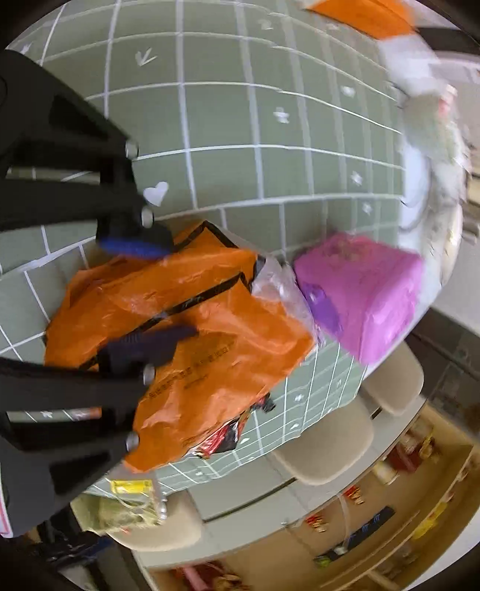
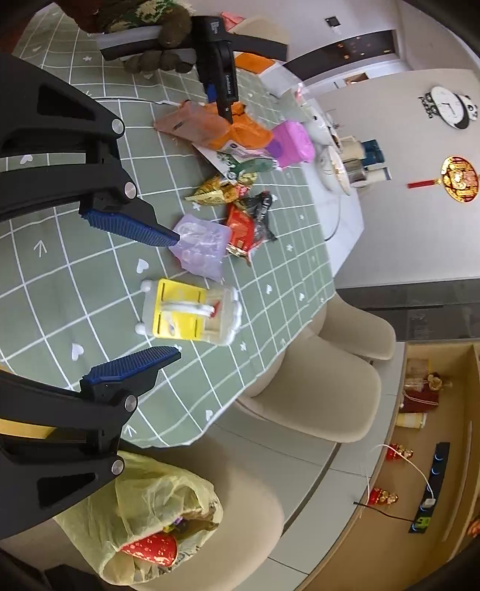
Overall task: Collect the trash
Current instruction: 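Grasp the orange bag with the left tool while the right tool grasps a pink wrapper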
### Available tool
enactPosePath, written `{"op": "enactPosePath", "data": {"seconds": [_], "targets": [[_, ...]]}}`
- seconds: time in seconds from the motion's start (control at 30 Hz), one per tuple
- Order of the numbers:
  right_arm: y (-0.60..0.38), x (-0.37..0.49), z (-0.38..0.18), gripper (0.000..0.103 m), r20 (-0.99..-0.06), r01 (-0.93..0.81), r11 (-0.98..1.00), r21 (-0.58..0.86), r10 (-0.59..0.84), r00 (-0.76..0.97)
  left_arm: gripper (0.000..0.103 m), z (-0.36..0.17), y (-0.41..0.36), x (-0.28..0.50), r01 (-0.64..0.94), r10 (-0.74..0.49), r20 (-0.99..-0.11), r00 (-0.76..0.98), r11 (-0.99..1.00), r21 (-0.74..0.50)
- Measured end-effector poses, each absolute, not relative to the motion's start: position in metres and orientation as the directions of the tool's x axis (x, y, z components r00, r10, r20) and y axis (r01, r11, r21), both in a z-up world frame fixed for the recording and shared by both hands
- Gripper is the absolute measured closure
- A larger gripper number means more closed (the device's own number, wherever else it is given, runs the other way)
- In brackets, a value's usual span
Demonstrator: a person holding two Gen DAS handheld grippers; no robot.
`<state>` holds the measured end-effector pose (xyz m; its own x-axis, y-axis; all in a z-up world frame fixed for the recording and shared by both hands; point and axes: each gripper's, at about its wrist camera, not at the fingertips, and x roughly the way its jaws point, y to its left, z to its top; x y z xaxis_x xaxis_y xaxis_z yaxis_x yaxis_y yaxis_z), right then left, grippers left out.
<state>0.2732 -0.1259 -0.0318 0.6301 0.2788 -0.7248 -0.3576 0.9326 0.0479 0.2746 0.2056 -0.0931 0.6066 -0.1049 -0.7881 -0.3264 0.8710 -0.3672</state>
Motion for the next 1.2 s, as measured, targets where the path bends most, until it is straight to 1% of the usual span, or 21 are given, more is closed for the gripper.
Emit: {"op": "enactPosePath", "data": {"seconds": [0.03, 0.07, 0.17, 0.3, 0.4, 0.47, 0.53, 0.57, 0.63, 0.67, 0.7, 0.73, 0.77, 0.83, 0.87, 0.9, 0.97, 1.13, 1.2], "targets": [[-0.121, 0.274, -0.035, 0.05, -0.73, -0.364, 0.93, 0.05, 0.283, 0.623, 0.09, -0.087, 0.201, 0.271, -0.295, -0.114, -0.785, 0.609, 0.887, -0.357], [-0.117, 0.275, -0.039, 0.05, -0.737, -0.373, 0.926, 0.051, 0.287, 0.612, 0.092, -0.082, 0.199, 0.268, -0.27, -0.13, -0.782, 0.61, 0.893, -0.36], [-0.099, 0.28, -0.05, 0.05, -0.759, -0.4, 0.916, 0.044, 0.291, 0.582, 0.093, -0.06, 0.188, 0.247, -0.166, -0.2, -0.768, 0.609, 0.914, -0.37], [-0.072, 0.29, -0.069, 0.05, -0.777, -0.441, 0.894, 0.079, 0.332, 0.534, 0.093, -0.046, 0.179, 0.216, -0.086, -0.22, -0.786, 0.578, 0.941, -0.327], [-0.058, 0.302, -0.084, 0.05, -0.785, -0.436, 0.892, 0.117, 0.352, 0.51, 0.093, -0.053, 0.182, 0.206, -0.102, -0.216, -0.821, 0.528, 0.944, -0.313], [-0.05, 0.31, -0.092, 0.05, -0.788, -0.446, 0.888, 0.113, 0.354, 0.504, 0.093, -0.06, 0.188, 0.201, -0.122, -0.198, -0.834, 0.514, 0.946, -0.3], [-0.037, 0.318, -0.1, 0.05, -0.789, -0.481, 0.875, 0.053, 0.332, 0.517, 0.093, -0.067, 0.197, 0.201, -0.159, -0.181, -0.844, 0.504, 0.942, -0.297], [-0.031, 0.322, -0.104, 0.05, -0.788, -0.496, 0.868, 0.006, 0.31, 0.532, 0.093, -0.069, 0.2, 0.201, -0.175, -0.186, -0.845, 0.501, 0.935, -0.309], [-0.023, 0.329, -0.112, 0.05, -0.794, -0.513, 0.857, -0.044, 0.282, 0.539, 0.093, -0.071, 0.204, 0.203, -0.189, -0.193, -0.839, 0.508, 0.926, -0.327], [-0.022, 0.331, -0.114, 0.055, -0.799, -0.52, 0.853, -0.045, 0.282, 0.531, 0.093, -0.071, 0.204, 0.203, -0.19, -0.193, -0.836, 0.513, 0.924, -0.33], [-0.022, 0.335, -0.119, 0.063, -0.812, -0.535, 0.845, -0.027, 0.293, 0.504, 0.093, -0.07, 0.204, 0.205, -0.191, -0.2, -0.831, 0.519, 0.921, -0.341], [-0.025, 0.337, -0.119, 0.066, -0.808, -0.542, 0.841, 0.004, 0.322, 0.493, 0.088, -0.069, 0.204, 0.206, -0.19, -0.208, -0.828, 0.521, 0.917, -0.35], [-0.029, 0.34, -0.118, 0.074, -0.812, -0.533, 0.846, 0.03, 0.332, 0.481, 0.082, -0.069, 0.203, 0.208, -0.188, -0.219, -0.823, 0.525, 0.913, -0.362], [-0.035, 0.34, -0.117, 0.088, -0.816, -0.532, 0.843, 0.072, 0.356, 0.454, 0.075, -0.068, 0.201, 0.209, -0.183, -0.235, -0.813, 0.532, 0.906, -0.381], [-0.04, 0.338, -0.116, 0.088, -0.818, -0.527, 0.845, 0.087, 0.362, 0.446, 0.073, -0.068, 0.199, 0.21, -0.181, -0.237, -0.812, 0.533, 0.906, -0.383], [-0.043, 0.335, -0.116, 0.092, -0.819, -0.526, 0.846, 0.092, 0.365, 0.443, 0.072, -0.069, 0.197, 0.21, -0.182, -0.234, -0.815, 0.531, 0.907, -0.379], [-0.05, 0.325, -0.114, 0.095, -0.821, -0.524, 0.845, 0.106, 0.372, 0.433, 0.069, -0.071, 0.194, 0.212, -0.188, -0.225, -0.822, 0.522, 0.911, -0.368], [-0.068, 0.29, -0.104, 0.097, -0.815, -0.519, 0.839, 0.162, 0.411, 0.41, 0.063, -0.077, 0.188, 0.21, -0.202, -0.199, -0.835, 0.513, 0.918, -0.342], [-0.071, 0.28, -0.101, 0.097, -0.812, -0.516, 0.839, 0.17, 0.416, 0.409, 0.063, -0.08, 0.187, 0.21, -0.219, -0.191, -0.842, 0.504, 0.915, -0.338]]}}
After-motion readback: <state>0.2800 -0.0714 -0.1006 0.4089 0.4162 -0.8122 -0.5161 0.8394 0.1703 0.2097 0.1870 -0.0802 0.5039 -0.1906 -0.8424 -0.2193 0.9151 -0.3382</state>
